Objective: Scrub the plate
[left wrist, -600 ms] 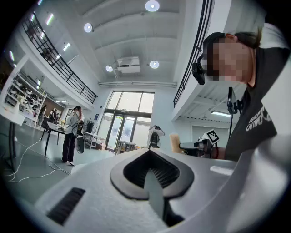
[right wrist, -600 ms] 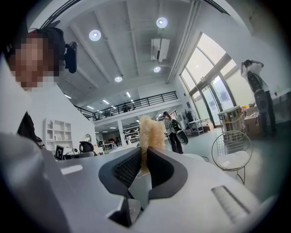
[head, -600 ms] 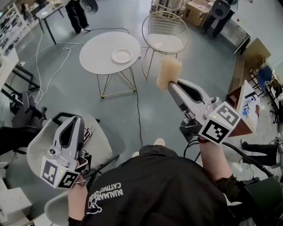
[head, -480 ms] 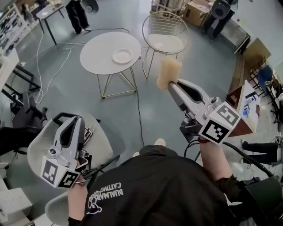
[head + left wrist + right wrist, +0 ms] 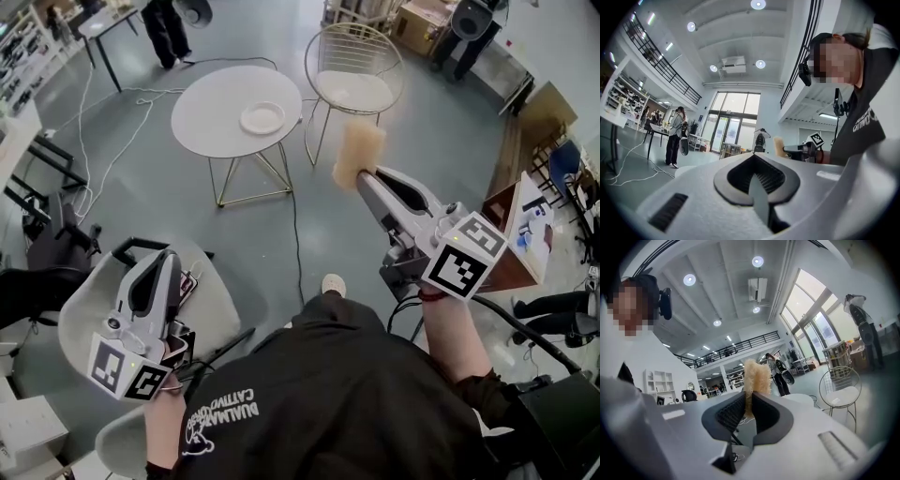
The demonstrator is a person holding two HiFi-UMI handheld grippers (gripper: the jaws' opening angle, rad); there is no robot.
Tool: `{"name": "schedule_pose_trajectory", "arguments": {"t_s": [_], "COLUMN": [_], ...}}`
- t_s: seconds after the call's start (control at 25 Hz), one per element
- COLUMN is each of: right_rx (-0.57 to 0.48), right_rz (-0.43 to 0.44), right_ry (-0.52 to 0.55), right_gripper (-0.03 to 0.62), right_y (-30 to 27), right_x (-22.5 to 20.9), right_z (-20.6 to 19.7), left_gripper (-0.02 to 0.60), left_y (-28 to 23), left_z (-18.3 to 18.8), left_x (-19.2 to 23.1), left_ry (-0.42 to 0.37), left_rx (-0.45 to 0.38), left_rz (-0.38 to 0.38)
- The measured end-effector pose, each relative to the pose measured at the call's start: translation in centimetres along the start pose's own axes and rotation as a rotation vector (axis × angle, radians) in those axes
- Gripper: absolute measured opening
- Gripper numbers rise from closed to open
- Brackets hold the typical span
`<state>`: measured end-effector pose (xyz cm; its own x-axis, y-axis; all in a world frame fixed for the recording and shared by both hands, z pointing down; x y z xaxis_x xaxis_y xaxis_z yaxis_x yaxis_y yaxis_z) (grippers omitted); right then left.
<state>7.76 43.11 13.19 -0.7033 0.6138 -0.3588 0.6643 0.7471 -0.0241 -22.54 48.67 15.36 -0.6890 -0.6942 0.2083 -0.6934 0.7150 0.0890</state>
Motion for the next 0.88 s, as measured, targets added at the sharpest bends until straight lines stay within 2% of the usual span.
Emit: {"name": "schedule_pose_trajectory", "arguments": {"t_s": [0.2, 0.36, 0.68, 0.88], "right_rx": [0.038, 0.05, 0.079, 0.09], "right_rz": [0.008, 0.015, 0.111, 0.165], "right_ry": [0.032, 0.039, 0.058, 0.058], "right_gripper": [0.049, 0.049, 0.049, 0.049], "right_y": [-1.7, -3.9, -11.5, -15.5], "right_x": [-1.7, -5.3, -11.7, -16.7], "right_z": [-0.3, 1.0, 4.8, 6.5], "left_gripper": [-0.002, -0.002, -0.002, -0.002], "left_y": [-2.0, -5.6, -12.7, -17.0], "left_z": [0.2, 0.5, 1.1, 1.2], "left_x": [1.5, 3.0, 6.9, 8.9], "left_ry": [0.014, 0.008, 0.018, 0.035], "left_rx": [-0.049, -0.058, -0.054, -0.1], "left_rz": [-0.006, 0.016, 0.074, 0.141]}}
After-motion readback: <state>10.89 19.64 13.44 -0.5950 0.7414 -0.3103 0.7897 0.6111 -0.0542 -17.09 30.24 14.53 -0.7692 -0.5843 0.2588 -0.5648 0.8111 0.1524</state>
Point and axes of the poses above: the fingertips, and each gripper's own axes: y backward along the fingers, x to its left, z out of its top, the point moved 4 cm from there along y, backward along the fingers
